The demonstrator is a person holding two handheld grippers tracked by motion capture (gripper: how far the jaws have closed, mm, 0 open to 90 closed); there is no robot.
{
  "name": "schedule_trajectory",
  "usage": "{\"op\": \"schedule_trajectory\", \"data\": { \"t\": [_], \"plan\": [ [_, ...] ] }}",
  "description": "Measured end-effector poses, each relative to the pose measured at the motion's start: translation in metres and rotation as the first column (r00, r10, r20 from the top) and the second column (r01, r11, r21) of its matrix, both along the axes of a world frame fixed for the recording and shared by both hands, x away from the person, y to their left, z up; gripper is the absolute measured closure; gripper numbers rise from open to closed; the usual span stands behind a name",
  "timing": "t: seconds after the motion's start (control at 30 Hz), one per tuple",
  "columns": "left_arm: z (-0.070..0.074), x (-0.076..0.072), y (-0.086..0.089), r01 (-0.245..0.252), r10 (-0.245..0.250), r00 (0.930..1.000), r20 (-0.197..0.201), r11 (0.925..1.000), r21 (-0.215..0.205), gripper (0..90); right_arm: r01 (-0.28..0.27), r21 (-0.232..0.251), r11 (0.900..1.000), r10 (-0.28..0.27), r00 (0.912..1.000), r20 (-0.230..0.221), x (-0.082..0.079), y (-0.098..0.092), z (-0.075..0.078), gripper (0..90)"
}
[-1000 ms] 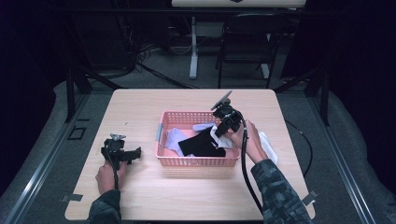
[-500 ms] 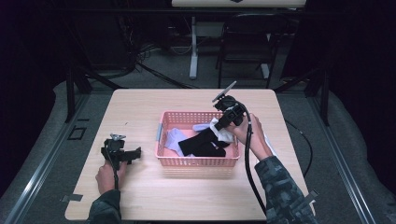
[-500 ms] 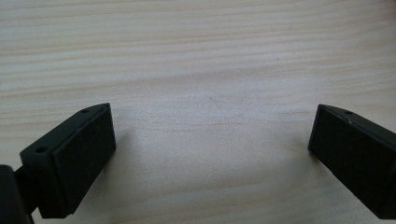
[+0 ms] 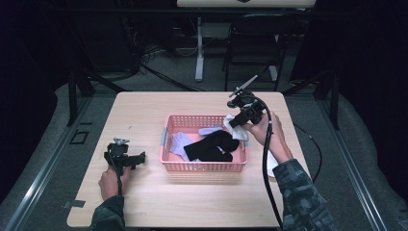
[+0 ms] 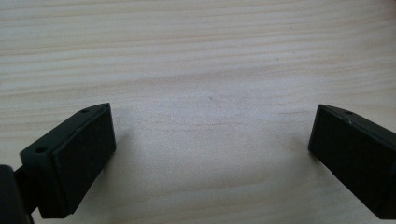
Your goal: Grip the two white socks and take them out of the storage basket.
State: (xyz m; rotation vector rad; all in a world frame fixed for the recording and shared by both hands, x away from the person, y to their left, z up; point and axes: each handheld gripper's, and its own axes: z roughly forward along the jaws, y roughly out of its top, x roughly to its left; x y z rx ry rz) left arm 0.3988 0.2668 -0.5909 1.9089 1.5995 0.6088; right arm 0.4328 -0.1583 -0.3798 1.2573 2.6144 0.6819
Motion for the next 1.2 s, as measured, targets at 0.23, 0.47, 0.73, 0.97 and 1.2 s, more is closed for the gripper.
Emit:
{"op": "schedule_trajectory", "data": {
  "t": [0.23, 0.47, 0.73, 0.97, 1.2],
  "plan": [
    [0.000, 0.000, 0.000, 0.006, -0.006, 1.0000, 0.000, 1.0000, 0.002, 0.7, 0.037, 0.016, 0.999, -0.037, 0.9993, 0.009, -0.002, -0.024, 0.006, 78.0],
    [0.000, 0.000, -0.001, 0.004, -0.004, 1.0000, -0.001, 1.0000, 0.002, 0.7, 0.074, 0.024, 0.997, -0.075, 0.9971, 0.013, -0.005, -0.043, 0.006, 78.0],
    [0.000, 0.000, -0.001, 0.004, -0.004, 1.0000, -0.001, 1.0000, 0.002, 0.6, 0.135, 0.012, 0.991, -0.135, 0.9908, 0.002, -0.010, -0.080, -0.003, 78.0],
    [0.000, 0.000, -0.001, 0.004, -0.004, 1.0000, 0.001, 1.0000, 0.004, 0.6, 0.185, 0.022, 0.983, -0.184, 0.9827, -0.017, -0.012, -0.108, -0.016, 78.0],
    [0.000, 0.000, -0.001, 0.003, -0.003, 1.0000, 0.006, 0.9999, 0.009, 0.6, 0.233, 0.046, 0.971, -0.230, 0.9710, -0.065, -0.008, -0.127, -0.044, 78.0]
  ]
}}
